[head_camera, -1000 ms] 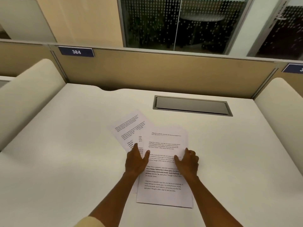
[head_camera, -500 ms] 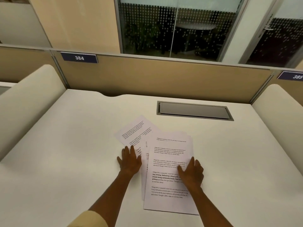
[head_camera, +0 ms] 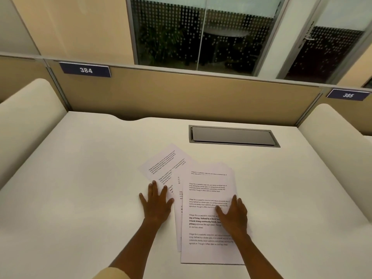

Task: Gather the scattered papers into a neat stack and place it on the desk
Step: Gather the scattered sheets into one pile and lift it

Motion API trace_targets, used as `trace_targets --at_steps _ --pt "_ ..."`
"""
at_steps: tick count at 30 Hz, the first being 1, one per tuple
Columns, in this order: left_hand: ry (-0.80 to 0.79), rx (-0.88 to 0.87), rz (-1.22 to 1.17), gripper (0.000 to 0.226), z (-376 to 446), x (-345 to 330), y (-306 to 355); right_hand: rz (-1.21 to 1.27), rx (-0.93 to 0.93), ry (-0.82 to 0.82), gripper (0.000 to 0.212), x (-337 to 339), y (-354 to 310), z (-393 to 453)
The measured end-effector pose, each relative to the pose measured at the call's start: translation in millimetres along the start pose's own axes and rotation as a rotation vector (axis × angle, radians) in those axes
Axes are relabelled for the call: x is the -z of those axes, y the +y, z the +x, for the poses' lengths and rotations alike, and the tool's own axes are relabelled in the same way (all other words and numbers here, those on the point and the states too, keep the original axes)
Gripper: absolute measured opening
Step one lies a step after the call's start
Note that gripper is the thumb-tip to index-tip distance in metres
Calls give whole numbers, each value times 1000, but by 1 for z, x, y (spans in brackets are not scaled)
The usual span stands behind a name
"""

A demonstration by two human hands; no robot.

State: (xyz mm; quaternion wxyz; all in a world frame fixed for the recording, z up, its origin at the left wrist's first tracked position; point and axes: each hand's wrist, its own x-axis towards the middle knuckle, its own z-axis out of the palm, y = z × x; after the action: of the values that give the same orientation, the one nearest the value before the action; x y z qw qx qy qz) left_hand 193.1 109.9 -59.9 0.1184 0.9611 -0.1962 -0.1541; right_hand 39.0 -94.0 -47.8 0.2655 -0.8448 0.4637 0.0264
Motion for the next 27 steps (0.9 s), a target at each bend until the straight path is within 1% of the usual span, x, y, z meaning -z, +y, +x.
trace_targets --at_steps 4,5,7,8,10,14,16,18,19,20,22,23,25,27 --pt "10 -48 -20 62 1 -1 -6 14 14 2 92 -6 -10 -1" --pt "16 -65 -22 68 0 1 -7 15 21 -4 92 -7 -13 -1" --pt "17 -120 -9 88 -1 1 -11 32 40 -11 94 -9 -21 -1" --pt "9 -147 -3 93 -1 1 -13 44 51 -13 94 -11 -25 -1" --pt "-4 -189 -33 92 -2 0 -19 63 67 -22 95 -14 -33 0" --pt "-30 -250 -99 79 -5 0 -31 54 69 1 96 -18 -45 1" --pt "-49 -253 -145 71 -5 3 -33 39 70 13 96 -18 -50 2" --pt "-70 -220 -264 54 -5 7 -32 46 63 -1 97 -16 -54 5" --pt "-50 -205 -357 47 -5 9 -30 44 64 -9 97 -16 -55 6" --pt "1 -192 -463 38 -5 11 -27 39 71 -15 97 -15 -56 8" --pt "132 -88 -646 18 -9 15 -16 23 82 -23 95 -13 -59 11" --pt "196 -18 -707 16 -10 18 -7 10 81 -22 93 -10 -60 13" --pt "269 121 -830 21 -12 24 11 -25 83 -19 92 -5 -62 19" --pt "246 250 -965 26 -12 31 26 -48 105 -41 94 -2 -62 24"
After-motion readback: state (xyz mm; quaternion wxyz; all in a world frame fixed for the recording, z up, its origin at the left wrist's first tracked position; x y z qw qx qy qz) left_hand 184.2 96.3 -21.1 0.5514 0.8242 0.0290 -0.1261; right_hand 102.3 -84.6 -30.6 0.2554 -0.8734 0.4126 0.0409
